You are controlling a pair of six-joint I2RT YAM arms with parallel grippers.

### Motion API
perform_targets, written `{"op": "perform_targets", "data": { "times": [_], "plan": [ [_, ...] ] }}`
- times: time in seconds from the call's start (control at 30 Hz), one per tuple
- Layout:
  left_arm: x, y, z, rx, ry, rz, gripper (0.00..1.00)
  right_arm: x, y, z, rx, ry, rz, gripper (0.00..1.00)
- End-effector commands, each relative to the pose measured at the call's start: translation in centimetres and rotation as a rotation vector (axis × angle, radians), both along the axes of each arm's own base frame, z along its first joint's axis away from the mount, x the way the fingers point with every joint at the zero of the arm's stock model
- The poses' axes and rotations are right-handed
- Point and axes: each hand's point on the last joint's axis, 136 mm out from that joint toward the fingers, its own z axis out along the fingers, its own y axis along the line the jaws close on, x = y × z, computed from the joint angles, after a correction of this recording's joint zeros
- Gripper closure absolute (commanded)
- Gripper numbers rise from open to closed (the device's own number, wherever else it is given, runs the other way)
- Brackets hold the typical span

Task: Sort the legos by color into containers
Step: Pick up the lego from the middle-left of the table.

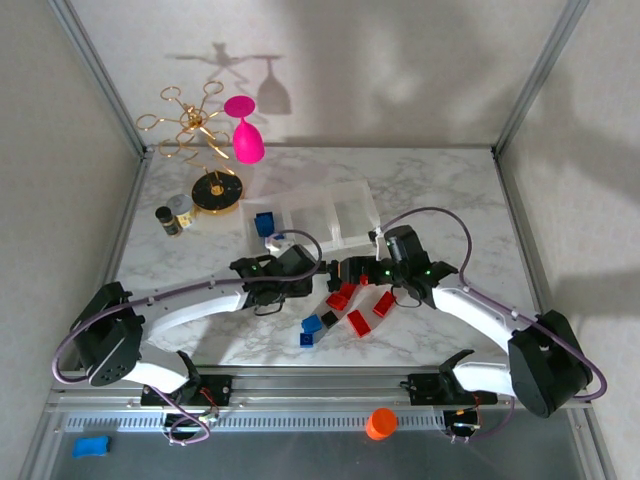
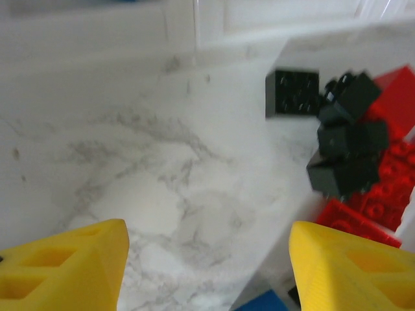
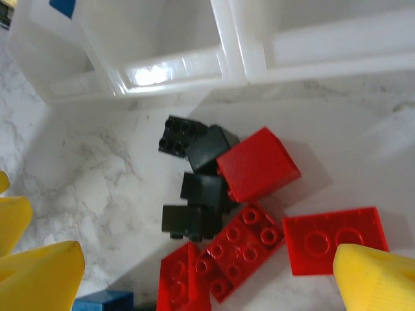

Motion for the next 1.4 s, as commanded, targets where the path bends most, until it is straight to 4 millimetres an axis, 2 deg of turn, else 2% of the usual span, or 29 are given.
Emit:
{"op": "perform_targets", "data": {
  "times": [0.0,0.27,0.57,0.7,0.97,1.37],
  "plan": [
    [-1.9,-0.7,-1.2,-0.032,0.051,0.007,0.33,-1.5,0.1,-0.3,0.017,0.029,0.024,0.01],
    [-4.0,-4.4,-3.4,-0.065,0.121,-0.09,0.31,-1.6,-0.9,-1.2,-0.013,0.032,-0.022,0.01],
    [-5.6,-4.8,-6.0,0.012,0.172,-0.121,0.32,-1.4,-1.7,-1.4,-0.044,0.017,-0.051,0.01],
    [-6.1,-5.6,-6.4,-0.009,0.185,-0.144,0.35,-1.4,-1.6,-1.4,-0.042,0.017,-0.047,0.01],
    [-6.5,-5.2,-7.5,0.007,0.208,-0.133,0.41,-1.3,-1.5,-1.6,-0.044,0.018,-0.045,0.01],
    [-5.8,-4.8,-6.7,0.023,0.173,-0.113,0.53,-0.8,-1.1,-1.2,-0.041,0.007,-0.036,0.01]
  ]
}}
